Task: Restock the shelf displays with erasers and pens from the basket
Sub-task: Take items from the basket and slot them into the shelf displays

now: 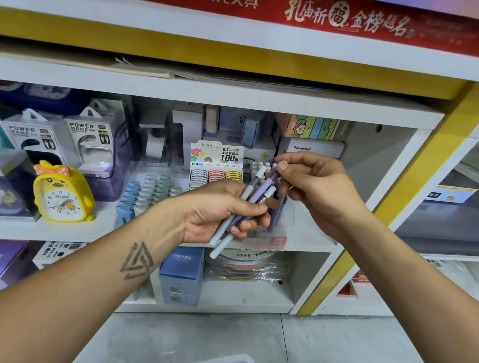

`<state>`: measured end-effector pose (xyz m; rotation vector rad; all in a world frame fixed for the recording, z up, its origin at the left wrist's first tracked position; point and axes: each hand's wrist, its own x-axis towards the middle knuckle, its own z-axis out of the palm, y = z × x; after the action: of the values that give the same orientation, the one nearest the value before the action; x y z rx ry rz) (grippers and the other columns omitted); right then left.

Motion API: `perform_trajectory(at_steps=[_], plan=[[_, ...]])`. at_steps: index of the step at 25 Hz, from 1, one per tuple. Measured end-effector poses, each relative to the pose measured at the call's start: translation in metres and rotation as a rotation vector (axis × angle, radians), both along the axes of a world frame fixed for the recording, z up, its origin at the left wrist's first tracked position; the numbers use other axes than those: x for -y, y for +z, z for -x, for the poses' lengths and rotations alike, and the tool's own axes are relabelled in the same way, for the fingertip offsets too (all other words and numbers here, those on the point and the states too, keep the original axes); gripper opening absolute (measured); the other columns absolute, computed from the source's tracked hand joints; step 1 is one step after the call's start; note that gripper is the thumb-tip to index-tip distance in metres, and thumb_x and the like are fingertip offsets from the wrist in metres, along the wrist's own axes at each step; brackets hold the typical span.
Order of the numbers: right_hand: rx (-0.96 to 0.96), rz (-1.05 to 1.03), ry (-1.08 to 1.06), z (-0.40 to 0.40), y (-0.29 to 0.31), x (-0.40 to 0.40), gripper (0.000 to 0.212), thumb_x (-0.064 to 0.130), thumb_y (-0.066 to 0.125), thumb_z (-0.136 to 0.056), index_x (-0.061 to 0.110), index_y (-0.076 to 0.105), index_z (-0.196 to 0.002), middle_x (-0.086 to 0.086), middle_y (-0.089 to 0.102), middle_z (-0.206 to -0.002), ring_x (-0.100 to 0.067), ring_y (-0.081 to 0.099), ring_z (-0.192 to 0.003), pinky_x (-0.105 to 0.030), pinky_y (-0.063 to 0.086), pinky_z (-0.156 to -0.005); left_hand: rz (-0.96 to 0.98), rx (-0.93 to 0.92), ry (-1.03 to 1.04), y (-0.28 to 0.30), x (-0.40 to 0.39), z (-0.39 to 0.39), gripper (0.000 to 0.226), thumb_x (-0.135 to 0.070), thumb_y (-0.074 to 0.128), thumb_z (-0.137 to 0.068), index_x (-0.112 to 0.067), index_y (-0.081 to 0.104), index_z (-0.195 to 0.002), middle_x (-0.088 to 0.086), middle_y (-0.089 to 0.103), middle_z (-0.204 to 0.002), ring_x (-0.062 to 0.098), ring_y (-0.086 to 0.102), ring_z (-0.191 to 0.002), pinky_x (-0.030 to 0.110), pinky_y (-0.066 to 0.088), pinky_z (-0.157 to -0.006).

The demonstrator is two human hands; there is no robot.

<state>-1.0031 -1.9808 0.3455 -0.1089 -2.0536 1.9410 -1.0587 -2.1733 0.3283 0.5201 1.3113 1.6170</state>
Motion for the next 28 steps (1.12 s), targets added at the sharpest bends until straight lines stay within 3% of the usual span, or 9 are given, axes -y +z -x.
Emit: perform_trajectory(at_steps=[4, 7, 9, 12, 19, 23, 28], plan=[[-0.091, 0.17, -0.171, 0.002, 0.008, -0.015, 0.015, -0.003, 0.063, -0.092, -0.005, 0.069, -0.106, -0.016, 0.069, -0.077, -0.017, 0.058, -0.057, -0.023, 0.048, -0.054, 0.033, 0.001, 0.005, 0.004, 0.007, 0.004, 0.034, 0.007, 0.053, -0.092, 0.011, 0.053, -0.126, 0.017, 0.061, -0.086, 0.013, 0.051, -0.06, 0.018, 0.041, -0.048], [-0.148, -0.096, -0.268, -0.003, 0.01, -0.027, 0.014, 0.0, 0.062, -0.095, 0.006, 0.069, -0.105, -0.01, 0.072, -0.073, -0.018, 0.062, -0.059, -0.025, 0.054, -0.058, 0.035, 0.036, 0.07, 0.006, 0.014, 0.007, 0.031, 0.011, 0.048, -0.092, 0.01, 0.057, -0.121, 0.02, 0.064, -0.087, 0.017, 0.056, -0.065, 0.021, 0.046, -0.051], [-0.145, -0.38, -0.232, -0.007, 0.005, -0.027, 0.017, 0.004, 0.062, -0.096, 0.019, 0.063, -0.102, -0.007, 0.072, -0.073, -0.016, 0.067, -0.062, -0.028, 0.058, -0.062, 0.032, 0.028, 0.141, 0.006, 0.015, 0.009, 0.031, 0.009, 0.049, -0.093, 0.01, 0.057, -0.123, 0.021, 0.066, -0.088, 0.022, 0.062, -0.069, 0.024, 0.051, -0.055], [-0.088, -0.753, -0.156, -0.012, -0.007, -0.025, 0.016, 0.011, 0.064, -0.096, 0.024, 0.054, -0.098, 0.0, 0.07, -0.078, -0.007, 0.07, -0.07, -0.026, 0.06, -0.067, 0.01, 0.019, 0.191, 0.007, 0.015, 0.008, 0.031, 0.009, 0.049, -0.094, 0.011, 0.054, -0.125, 0.022, 0.068, -0.089, 0.026, 0.067, -0.071, 0.026, 0.055, -0.059], [-0.117, -0.915, -0.033, -0.018, -0.021, -0.019, 0.023, 0.011, 0.066, -0.095, 0.026, 0.049, -0.091, 0.004, 0.071, -0.078, -0.003, 0.07, -0.072, -0.02, 0.056, -0.066, -0.019, 0.022, 0.21, 0.006, 0.012, 0.007, 0.031, 0.009, 0.05, -0.093, 0.012, 0.054, -0.124, 0.024, 0.069, -0.091, 0.027, 0.069, -0.073, 0.028, 0.058, -0.063], [-0.216, -0.945, 0.047, -0.021, -0.022, -0.015, 0.017, 0.008, 0.069, -0.092, 0.017, 0.055, -0.089, 0.003, 0.069, -0.075, -0.007, 0.071, -0.071, -0.033, 0.058, -0.066, -0.028, 0.027, 0.196, 0.005, 0.011, 0.007, 0.027, 0.009, 0.051, -0.093, 0.009, 0.057, -0.119, 0.024, 0.07, -0.092, 0.028, 0.07, -0.074, 0.028, 0.058, -0.065], [-0.16, -1.211, -0.005, -0.018, -0.019, -0.016, 0.007, 0.014, 0.072, -0.09, 0.01, 0.073, -0.085, 0.0, 0.069, -0.083, -0.014, 0.062, -0.074, -0.04, 0.052, -0.072, -0.047, 0.037, 0.161, 0.005, 0.012, 0.006, 0.022, 0.008, 0.053, -0.091, 0.006, 0.06, -0.112, 0.027, 0.07, -0.099, 0.029, 0.071, -0.079, 0.03, 0.059, -0.068]])
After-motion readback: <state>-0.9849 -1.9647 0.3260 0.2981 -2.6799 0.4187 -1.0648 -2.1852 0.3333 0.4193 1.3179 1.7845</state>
